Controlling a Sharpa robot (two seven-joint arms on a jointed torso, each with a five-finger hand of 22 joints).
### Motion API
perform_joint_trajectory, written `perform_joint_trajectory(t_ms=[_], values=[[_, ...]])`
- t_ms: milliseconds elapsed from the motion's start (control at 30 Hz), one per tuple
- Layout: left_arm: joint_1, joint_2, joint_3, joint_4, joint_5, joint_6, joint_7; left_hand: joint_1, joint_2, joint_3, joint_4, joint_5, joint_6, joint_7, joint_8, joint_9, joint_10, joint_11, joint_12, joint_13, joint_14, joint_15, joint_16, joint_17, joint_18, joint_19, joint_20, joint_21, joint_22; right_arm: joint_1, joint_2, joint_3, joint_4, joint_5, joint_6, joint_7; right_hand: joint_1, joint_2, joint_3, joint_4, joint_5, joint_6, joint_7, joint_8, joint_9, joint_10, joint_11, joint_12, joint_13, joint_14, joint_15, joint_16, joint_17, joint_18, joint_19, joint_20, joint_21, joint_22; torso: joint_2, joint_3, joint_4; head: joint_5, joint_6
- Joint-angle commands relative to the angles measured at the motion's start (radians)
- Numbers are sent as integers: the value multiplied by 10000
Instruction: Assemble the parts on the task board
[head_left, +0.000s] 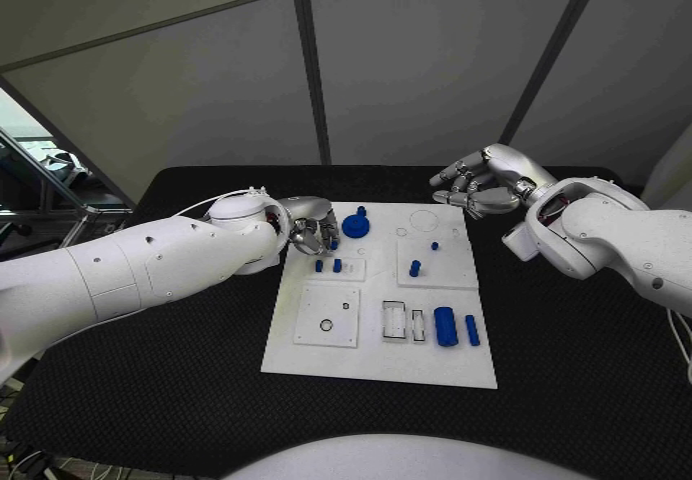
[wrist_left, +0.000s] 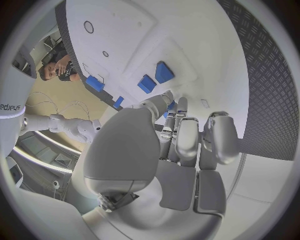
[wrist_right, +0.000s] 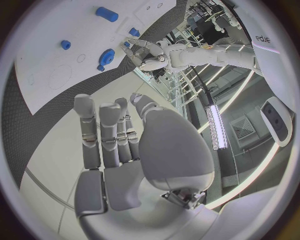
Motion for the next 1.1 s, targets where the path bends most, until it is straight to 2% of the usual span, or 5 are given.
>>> perform_joint_trajectory(t_ms=[33,400,700,1000,1100], values=[[3,3,2,-14,58,28,-125,-149,8,-2,-22,0,-285,-7,-164,-77,-60,-53,-87,-21,86,-27,45,-21,-141,-52,37,-62,775,19,-8,6,4,-132,-24,72,5,1,53,4,52,48,48,-41,-6,-27,-4,3,-44,70,25,-122,-65,135,41,7,-91,-38,4,-7,-10,11,15],[3,-92,13,7,69,-299,-242,-258,-60,-270,-23,0,-1396,6,-376,-125,-124,-10,-363,-60,76,-4,91,-90,-110,-110,49,-281,687,19,-88,5,41,-1878,847,-1541,-40,-197,93,53,-241,-27,89,-76,-5,-800,65,-1117,-847,65,67,-383,-167,143,56,34,-234,-115,7,-23,1,-12,27],[2,-632,447,331,436,-596,73,-190,30,-309,-41,14,-1013,79,-178,-42,-108,11,-429,-56,71,13,116,-114,-104,-108,65,-331,673,11,-213,1,175,-4928,1404,-2643,566,-288,1000,-381,-1156,425,-56,-1,13,-371,25,-3710,-3238,509,21,461,578,-204,1265,-50,1485,1674,-3,3,-12,-154,95],[12,-1618,762,912,4610,-1866,2156,-504,78,-386,135,-15,-184,328,186,16,-302,264,-575,-97,-188,241,-154,-688,217,-843,231,-2128,-290,-203,-137,-31,303,-6953,922,-2569,408,-461,1332,-483,-1578,443,-33,-245,-26,-397,125,-4907,-4437,697,90,1616,1571,-408,1741,10,2402,2657,-5,15,1,-545,226],[15,-1895,785,1066,6955,-2302,3376,-636,145,-738,231,-25,-127,407,179,-37,-439,348,-585,-98,-1149,314,-1420,-2744,602,-1818,333,-4310,-1490,-299,-48,-61,290,-7409,868,-2640,378,-521,1380,-518,-1679,375,-15,-343,-34,-372,162,-5094,-4683,743,115,1950,1855,-456,1871,37,2640,2906,-5,5,4,-578,253]])
